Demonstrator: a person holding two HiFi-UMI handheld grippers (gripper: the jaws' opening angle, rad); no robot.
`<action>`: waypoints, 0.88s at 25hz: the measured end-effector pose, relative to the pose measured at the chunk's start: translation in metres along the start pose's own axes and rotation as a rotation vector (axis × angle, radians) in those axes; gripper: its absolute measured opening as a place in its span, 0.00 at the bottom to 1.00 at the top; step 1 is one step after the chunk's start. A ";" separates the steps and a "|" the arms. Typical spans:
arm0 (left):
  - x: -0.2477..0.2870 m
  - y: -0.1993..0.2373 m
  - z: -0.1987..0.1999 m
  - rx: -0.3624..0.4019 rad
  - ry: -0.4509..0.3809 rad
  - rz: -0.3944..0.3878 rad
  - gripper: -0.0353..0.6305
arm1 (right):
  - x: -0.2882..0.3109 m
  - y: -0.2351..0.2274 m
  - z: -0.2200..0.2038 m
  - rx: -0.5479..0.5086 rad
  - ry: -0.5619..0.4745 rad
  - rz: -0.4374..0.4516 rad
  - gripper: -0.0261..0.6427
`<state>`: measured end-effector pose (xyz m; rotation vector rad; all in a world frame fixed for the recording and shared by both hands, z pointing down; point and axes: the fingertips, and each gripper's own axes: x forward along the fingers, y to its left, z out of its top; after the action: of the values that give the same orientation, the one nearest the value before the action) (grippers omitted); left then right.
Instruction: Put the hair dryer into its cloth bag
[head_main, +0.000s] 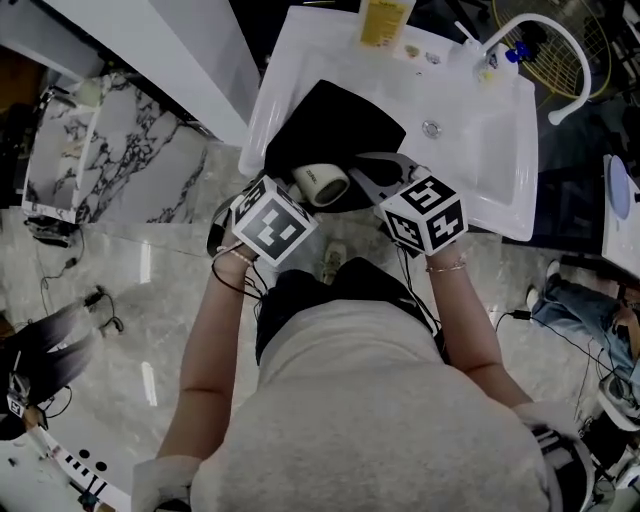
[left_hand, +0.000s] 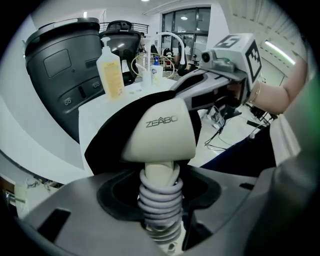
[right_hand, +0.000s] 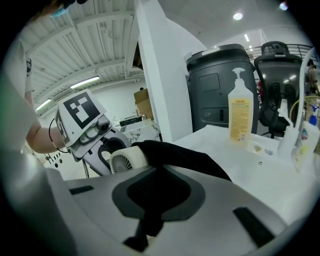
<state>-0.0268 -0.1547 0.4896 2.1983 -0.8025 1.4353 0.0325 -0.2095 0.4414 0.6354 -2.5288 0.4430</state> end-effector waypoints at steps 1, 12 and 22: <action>0.001 0.005 0.001 0.002 0.002 0.018 0.38 | -0.001 -0.001 0.000 0.000 -0.003 0.000 0.06; 0.002 0.038 0.013 0.102 0.117 0.174 0.38 | 0.000 -0.004 0.011 0.018 -0.038 -0.005 0.06; 0.008 0.051 0.015 0.017 0.114 0.113 0.38 | 0.005 -0.001 0.010 -0.004 -0.016 0.042 0.06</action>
<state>-0.0473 -0.2047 0.4922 2.0915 -0.8904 1.6104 0.0256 -0.2163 0.4354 0.5870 -2.5616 0.4490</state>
